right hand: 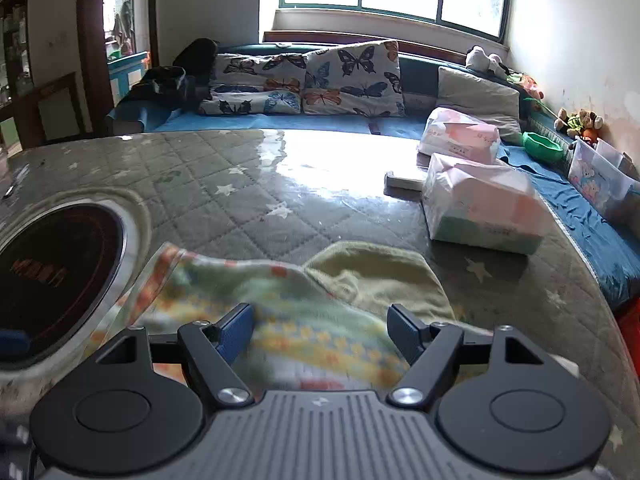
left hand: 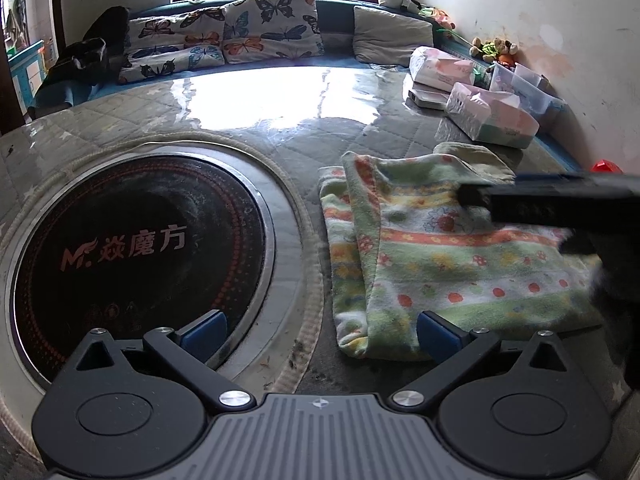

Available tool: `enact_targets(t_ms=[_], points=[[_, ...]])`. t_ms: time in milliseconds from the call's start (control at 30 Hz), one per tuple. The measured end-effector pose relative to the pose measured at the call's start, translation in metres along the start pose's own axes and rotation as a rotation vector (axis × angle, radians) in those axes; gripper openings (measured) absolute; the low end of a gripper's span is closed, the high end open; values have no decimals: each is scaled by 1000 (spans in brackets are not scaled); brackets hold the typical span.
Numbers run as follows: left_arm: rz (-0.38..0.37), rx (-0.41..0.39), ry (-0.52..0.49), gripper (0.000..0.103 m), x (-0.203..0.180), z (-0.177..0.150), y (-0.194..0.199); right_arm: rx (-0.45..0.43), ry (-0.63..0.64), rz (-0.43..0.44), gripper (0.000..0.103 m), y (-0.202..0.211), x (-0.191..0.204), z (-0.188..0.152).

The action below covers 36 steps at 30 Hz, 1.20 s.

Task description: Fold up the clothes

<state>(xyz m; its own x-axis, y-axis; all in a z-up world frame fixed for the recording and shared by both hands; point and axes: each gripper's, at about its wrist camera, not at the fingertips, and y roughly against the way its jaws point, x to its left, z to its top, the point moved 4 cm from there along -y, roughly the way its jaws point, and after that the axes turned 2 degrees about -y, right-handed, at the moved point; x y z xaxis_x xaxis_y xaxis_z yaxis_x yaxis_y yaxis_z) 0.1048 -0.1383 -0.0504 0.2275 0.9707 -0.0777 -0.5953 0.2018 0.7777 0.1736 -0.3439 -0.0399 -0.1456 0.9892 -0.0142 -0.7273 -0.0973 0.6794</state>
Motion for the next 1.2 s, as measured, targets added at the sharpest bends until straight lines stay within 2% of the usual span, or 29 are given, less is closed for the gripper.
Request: enact_targets(t_ms=[167, 300, 567, 867, 1033, 1200], points=[[5, 8, -15, 103, -1, 0, -3, 41, 29, -4, 78, -26, 9, 7], [11, 5, -31, 103, -3, 0, -4, 44, 48, -6, 79, -29, 13, 10], [22, 2, -51, 103, -5, 0, -3, 14, 49, 3, 79, 12, -1, -7], [40, -8, -71, 103, -9, 2, 1, 19, -5, 7, 81, 58, -25, -60], [42, -36, -82, 103, -13, 5, 9, -31, -2, -25, 82, 85, -28, -75], [39, -41, -100, 103, -21, 4, 10, -13, -28, -31, 83, 86, -29, -90]])
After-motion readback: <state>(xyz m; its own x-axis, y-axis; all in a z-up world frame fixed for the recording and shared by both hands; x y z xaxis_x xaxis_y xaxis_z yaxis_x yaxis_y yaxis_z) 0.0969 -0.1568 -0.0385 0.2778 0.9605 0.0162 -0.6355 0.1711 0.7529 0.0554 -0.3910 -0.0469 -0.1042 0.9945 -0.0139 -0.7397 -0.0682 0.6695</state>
